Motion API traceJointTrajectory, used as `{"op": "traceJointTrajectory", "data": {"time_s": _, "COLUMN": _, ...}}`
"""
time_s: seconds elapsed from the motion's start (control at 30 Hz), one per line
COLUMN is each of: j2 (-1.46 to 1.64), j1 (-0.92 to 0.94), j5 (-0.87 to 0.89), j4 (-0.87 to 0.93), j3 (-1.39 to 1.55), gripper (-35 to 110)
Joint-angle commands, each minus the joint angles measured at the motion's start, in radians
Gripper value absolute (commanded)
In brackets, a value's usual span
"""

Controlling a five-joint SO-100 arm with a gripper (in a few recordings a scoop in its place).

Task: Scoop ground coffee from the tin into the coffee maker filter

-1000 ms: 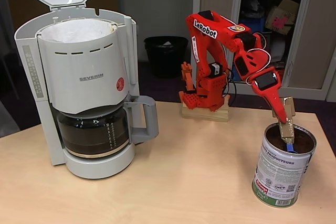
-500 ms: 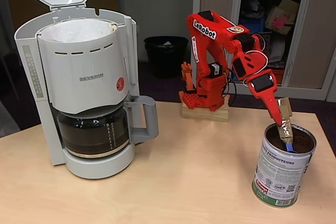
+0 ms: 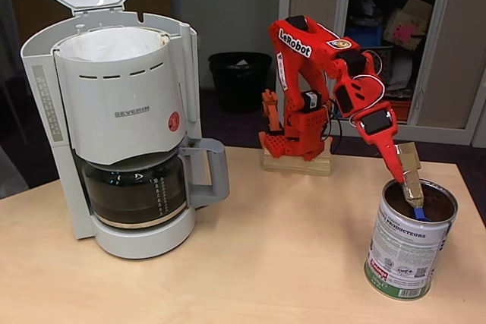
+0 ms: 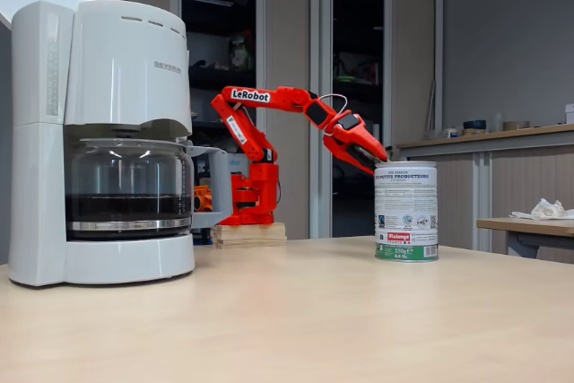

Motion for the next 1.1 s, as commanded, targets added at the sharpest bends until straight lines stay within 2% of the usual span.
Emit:
{"op": "traceJointTrajectory", "data": {"time_s": 0.0, "j2": 0.043, "j1": -0.005, "j5": 0.015, "j4": 0.02, "j3": 0.009, "gripper": 18}}
{"op": "traceJointTrajectory", "data": {"time_s": 0.4, "j2": 0.106, "j1": 0.038, "j5": -0.031, "j4": 0.069, "j3": 0.011, "gripper": 17}}
{"op": "traceJointTrajectory", "data": {"time_s": 0.83, "j2": 0.302, "j1": 0.141, "j5": -0.118, "j4": 0.215, "j3": 0.028, "gripper": 15}}
{"op": "traceJointTrajectory", "data": {"time_s": 1.0, "j2": 0.439, "j1": 0.212, "j5": -0.16, "j4": 0.247, "j3": 0.12, "gripper": 10}}
{"op": "traceJointTrajectory", "data": {"time_s": 1.07, "j2": 0.491, "j1": 0.247, "j5": -0.229, "j4": 0.184, "j3": 0.176, "gripper": 2}}
